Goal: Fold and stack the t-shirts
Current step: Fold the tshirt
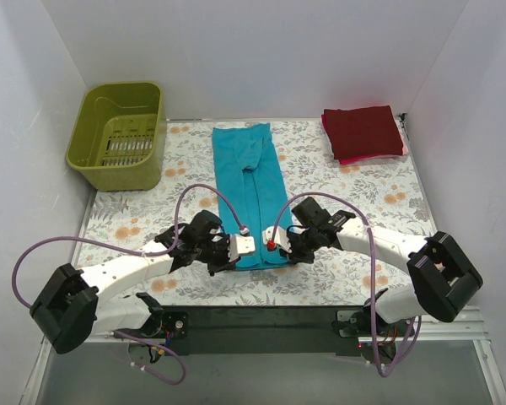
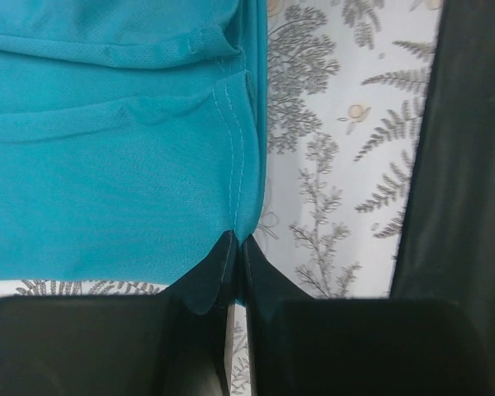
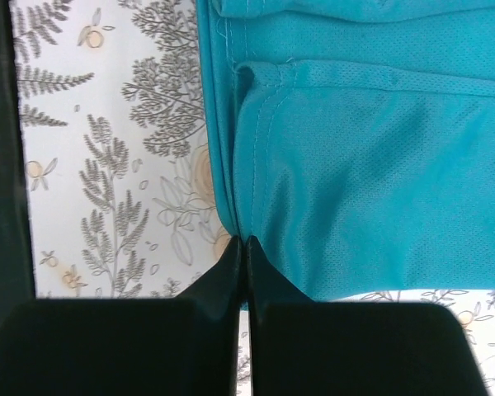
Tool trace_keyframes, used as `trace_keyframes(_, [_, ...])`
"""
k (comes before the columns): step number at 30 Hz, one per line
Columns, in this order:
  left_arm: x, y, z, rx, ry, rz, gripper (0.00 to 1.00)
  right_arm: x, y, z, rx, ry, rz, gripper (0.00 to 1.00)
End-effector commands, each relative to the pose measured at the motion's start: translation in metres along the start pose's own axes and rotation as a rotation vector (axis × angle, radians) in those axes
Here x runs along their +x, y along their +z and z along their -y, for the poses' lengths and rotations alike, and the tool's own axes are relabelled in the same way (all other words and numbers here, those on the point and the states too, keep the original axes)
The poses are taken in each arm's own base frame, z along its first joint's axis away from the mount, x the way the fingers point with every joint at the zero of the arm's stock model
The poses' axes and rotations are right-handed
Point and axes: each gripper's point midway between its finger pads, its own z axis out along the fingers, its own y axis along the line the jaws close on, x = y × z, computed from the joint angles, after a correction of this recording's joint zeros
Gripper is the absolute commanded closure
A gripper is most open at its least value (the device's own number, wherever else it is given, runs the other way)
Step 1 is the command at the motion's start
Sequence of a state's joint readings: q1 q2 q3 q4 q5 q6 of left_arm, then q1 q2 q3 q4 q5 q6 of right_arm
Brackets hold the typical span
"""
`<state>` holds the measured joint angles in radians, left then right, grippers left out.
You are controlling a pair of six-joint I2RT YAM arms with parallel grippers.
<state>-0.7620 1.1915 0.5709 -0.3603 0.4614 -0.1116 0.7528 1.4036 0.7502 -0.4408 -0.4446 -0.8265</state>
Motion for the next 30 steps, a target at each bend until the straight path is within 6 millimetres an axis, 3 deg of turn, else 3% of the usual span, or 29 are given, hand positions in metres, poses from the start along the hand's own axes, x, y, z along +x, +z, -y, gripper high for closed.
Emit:
trace_keyframes(1, [-0.018,-0.017,0.021,0.079,-0.018,0.049,1.0,-0.011,-0.013,-0.017,-0.045,0.045,0.027,0.99])
trace_keyframes(5, [-0.027,-0.034,0.032,0.106,-0.034,0.068,1.0,-0.03,-0.029,-0.025,-0.053,0.064,0.071,0.99])
trace_keyframes(7, [-0.025,-0.039,0.035,0.107,-0.042,0.055,1.0,-0.04,-0.038,-0.019,-0.028,0.048,0.083,0.99])
trace_keyframes(11, [-0.035,-0.05,0.021,0.095,-0.039,0.069,1.0,-0.053,-0.052,0.0,-0.029,0.016,0.105,0.99])
trace_keyframes(12, [-0.036,-0.05,0.016,0.092,-0.053,0.067,1.0,-0.049,-0.048,0.002,-0.055,0.033,0.084,0.99])
trace_keyframes(14, [-0.039,-0.05,-0.002,0.088,-0.075,0.073,1.0,-0.059,-0.056,0.021,-0.038,0.005,0.104,0.99])
trace_keyframes(16, [-0.043,-0.053,-0.025,0.041,-0.098,0.093,1.0,-0.057,-0.055,0.034,-0.043,-0.004,0.091,0.99])
trace_keyframes(17, [-0.044,-0.054,-0.034,0.034,-0.108,0.099,1.0,-0.066,-0.06,0.044,-0.028,-0.023,0.107,0.99])
trace_keyframes(19, [-0.048,-0.054,-0.058,0.012,-0.117,0.103,1.0,-0.062,-0.058,0.055,-0.043,-0.007,0.093,0.99])
trace_keyframes(20, [-0.048,-0.053,-0.066,0.006,-0.121,0.102,1.0,-0.07,-0.063,0.066,-0.025,-0.037,0.109,0.99])
trace_keyframes(27, [-0.057,-0.046,-0.137,-0.061,-0.109,0.1,1.0,-0.074,-0.065,0.122,-0.01,-0.058,0.116,0.99])
trace_keyframes(30, [-0.058,-0.042,-0.167,-0.079,-0.112,0.095,1.0,-0.065,-0.063,0.141,-0.018,-0.05,0.108,0.99])
